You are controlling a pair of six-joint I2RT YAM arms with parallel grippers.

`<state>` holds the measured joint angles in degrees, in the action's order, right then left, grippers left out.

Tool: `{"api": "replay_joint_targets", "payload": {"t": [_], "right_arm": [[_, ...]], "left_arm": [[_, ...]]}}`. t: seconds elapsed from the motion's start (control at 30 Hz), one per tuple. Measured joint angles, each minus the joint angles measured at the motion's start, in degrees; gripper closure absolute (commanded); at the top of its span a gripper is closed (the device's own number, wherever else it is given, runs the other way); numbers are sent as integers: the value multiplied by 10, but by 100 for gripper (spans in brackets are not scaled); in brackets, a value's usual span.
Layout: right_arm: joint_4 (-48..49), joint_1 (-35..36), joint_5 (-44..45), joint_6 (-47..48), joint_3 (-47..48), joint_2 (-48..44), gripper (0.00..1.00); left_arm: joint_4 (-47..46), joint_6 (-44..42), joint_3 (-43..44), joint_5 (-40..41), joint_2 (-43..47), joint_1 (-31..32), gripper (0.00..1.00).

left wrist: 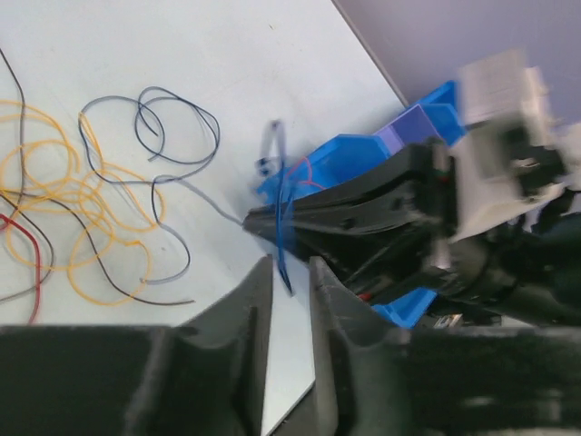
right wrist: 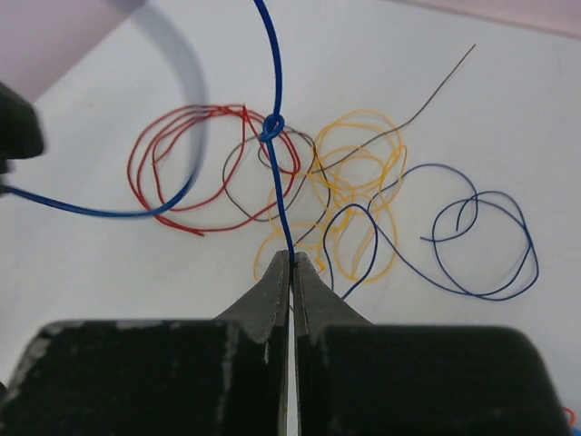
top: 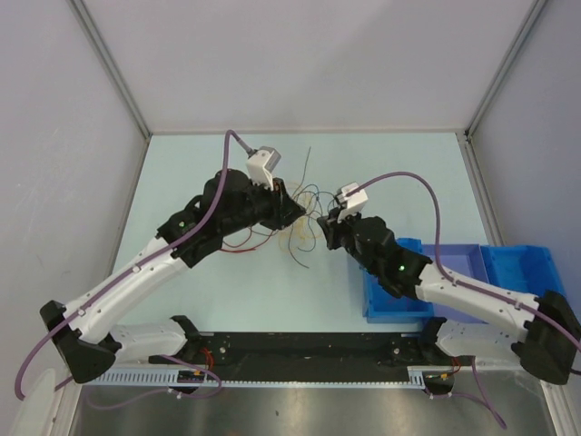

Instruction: Untangle the cables

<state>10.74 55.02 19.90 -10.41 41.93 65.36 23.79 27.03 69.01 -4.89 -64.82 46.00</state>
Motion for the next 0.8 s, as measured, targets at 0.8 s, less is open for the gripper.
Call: {"api": "replay_joint_targets", "payload": {"t": [0.8], "right_arm": [[-237,-16,129,16,156,-166,100]], "left_arm": [[56,0,-90,95,48,-3,0]]}}
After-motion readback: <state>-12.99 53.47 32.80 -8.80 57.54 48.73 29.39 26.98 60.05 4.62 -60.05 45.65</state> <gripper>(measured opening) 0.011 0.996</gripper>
